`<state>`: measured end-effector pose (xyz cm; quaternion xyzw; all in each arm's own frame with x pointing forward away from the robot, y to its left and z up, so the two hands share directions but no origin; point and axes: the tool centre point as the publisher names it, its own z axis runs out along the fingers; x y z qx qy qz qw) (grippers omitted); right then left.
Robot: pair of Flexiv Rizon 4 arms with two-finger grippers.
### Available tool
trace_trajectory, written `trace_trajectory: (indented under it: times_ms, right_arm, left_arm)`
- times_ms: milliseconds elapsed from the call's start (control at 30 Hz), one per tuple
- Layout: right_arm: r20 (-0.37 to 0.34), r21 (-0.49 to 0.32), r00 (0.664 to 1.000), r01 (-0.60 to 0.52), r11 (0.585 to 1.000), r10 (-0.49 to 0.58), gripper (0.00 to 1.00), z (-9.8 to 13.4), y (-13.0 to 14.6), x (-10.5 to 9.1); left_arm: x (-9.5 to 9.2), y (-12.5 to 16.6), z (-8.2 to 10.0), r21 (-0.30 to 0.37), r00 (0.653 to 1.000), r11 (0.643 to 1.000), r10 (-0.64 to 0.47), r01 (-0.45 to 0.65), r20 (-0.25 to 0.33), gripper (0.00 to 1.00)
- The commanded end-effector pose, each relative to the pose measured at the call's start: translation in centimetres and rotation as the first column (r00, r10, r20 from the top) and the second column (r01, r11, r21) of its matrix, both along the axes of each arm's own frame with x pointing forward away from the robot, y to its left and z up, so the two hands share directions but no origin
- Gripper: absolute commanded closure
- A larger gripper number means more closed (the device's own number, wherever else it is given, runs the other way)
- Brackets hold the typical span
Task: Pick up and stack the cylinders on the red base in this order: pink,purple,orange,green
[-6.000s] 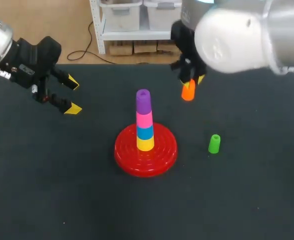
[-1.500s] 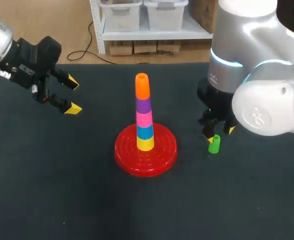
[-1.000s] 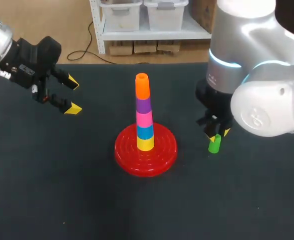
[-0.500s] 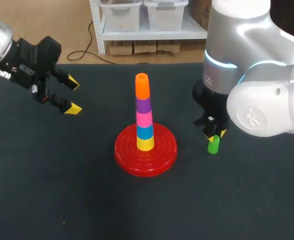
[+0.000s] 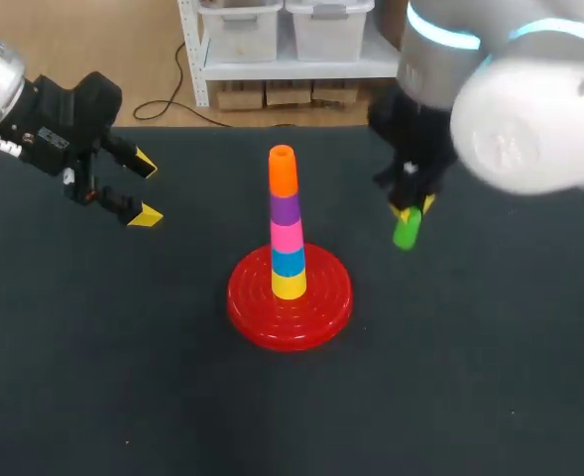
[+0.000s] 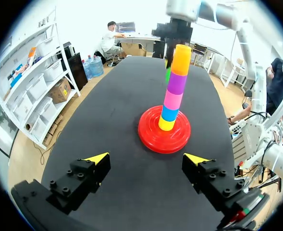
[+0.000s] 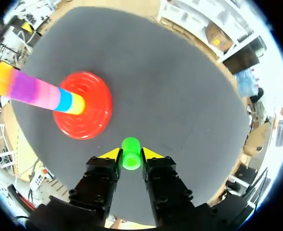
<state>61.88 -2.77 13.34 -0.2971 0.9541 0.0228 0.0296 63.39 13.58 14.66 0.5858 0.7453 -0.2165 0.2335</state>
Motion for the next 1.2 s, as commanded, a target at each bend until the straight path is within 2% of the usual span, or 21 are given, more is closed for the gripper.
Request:
trace_trajectory:
  times_ms: [33,267,500,733,1000,1200]
  right_arm:
    - [0.034,0.017,0.999,-0.031,0.999,0.031,1.0,6.6,-0.2,-1.7]
    - [0.062,-0.014,0.989,-0.134,0.991,0.135,1.0,11.0,1.5,-2.6]
    - [0.097,-0.045,0.974,-0.202,0.978,0.206,1.0,13.4,4.0,-2.1]
    - [0.081,-0.089,0.957,-0.27,0.959,0.278,1.0,14.5,7.4,-1.8]
    - [0.095,-0.121,0.935,-0.33,0.936,0.342,1.0,15.3,11.0,-1.2]
    - [0.103,-0.124,0.926,-0.351,0.928,0.364,1.0,15.8,12.4,-1.1]
  left_arm:
    - [0.0,0.0,0.0,0.003,1.0,1.0,0.0,0.0,-0.001,0.0]
    - [0.0,0.0,0.0,0.003,1.0,1.0,0.0,0.0,-0.001,0.0]
    - [0.0,0.0,0.0,0.003,1.0,1.0,0.0,0.0,-0.001,0.0]
    - [0.0,0.0,0.0,0.003,1.0,1.0,0.0,0.0,-0.001,0.0]
    - [0.0,0.0,0.0,0.003,1.0,1.0,0.0,0.0,-0.001,0.0]
    - [0.0,0.0,0.0,0.003,1.0,1.0,0.0,0.0,-0.001,0.0]
